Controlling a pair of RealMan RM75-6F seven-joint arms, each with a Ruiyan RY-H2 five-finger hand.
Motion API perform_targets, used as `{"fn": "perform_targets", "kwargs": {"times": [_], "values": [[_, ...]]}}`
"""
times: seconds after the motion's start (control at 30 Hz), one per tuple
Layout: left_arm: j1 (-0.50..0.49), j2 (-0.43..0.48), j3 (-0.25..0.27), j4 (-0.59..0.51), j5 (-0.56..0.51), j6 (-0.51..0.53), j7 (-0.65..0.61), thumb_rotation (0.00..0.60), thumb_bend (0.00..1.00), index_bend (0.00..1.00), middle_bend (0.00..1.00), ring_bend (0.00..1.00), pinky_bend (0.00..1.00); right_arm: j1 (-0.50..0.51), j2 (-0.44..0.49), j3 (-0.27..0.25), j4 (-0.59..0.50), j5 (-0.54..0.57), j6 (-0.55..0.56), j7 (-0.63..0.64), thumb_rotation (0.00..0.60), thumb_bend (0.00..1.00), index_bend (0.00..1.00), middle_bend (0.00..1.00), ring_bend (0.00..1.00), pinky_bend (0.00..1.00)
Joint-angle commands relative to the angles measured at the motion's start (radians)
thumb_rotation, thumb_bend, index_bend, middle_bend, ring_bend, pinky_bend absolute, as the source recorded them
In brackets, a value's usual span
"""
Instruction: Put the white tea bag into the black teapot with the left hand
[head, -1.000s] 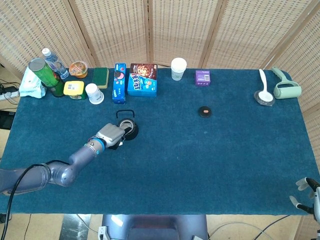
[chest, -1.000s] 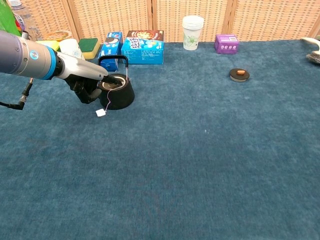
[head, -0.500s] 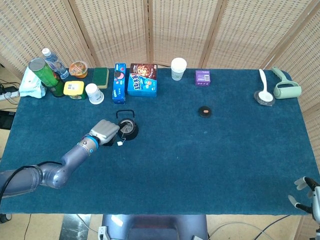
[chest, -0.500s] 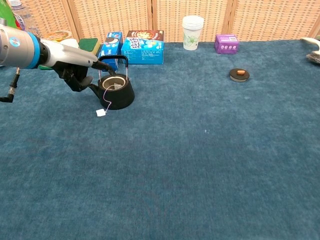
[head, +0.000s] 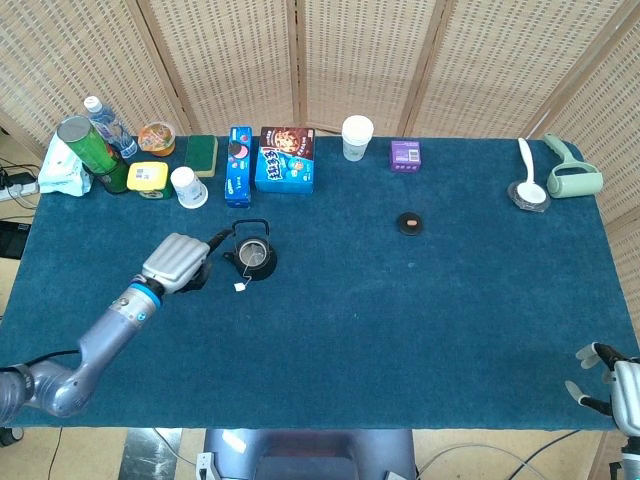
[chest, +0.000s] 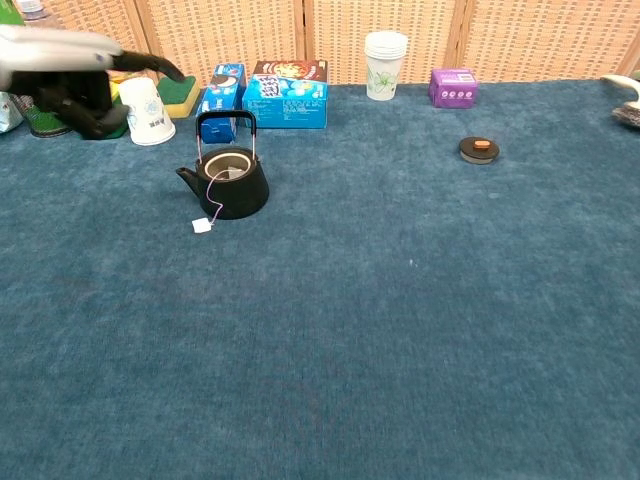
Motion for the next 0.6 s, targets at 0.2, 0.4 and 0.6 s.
{"fn": "perform_targets", "kwargs": {"times": [0.2,0.4,0.6], "values": [[0.277,0.101,0.056,-0.095,0.204,0.312,-0.100,0.600,0.53,0.00,0.69,0.66,0.71,0.035,0.004,0.012,-0.017,-0.026,-0.009,-0.025,0.600,0.21,0.45,0.48,0.55,0.45],[0.445,0.121,0.109,-0.109,0.262,0.453,-0.102,0.600,0.41,0.00,0.45,0.41,0.55,0.072,0.011,0.019,-0.036,-0.054,-0.026,-0.054,0.600,0.21,0.44,0.43,0.46,0.39],[0.596,0.119,0.151,-0.115,0.328,0.566,-0.113,0.600,0.39,0.00,0.29,0.24,0.39,0.112,-0.004,0.027,-0.036,-0.106,-0.018,-0.061,0.600,0.21,0.41,0.41,0.41,0.36]]}}
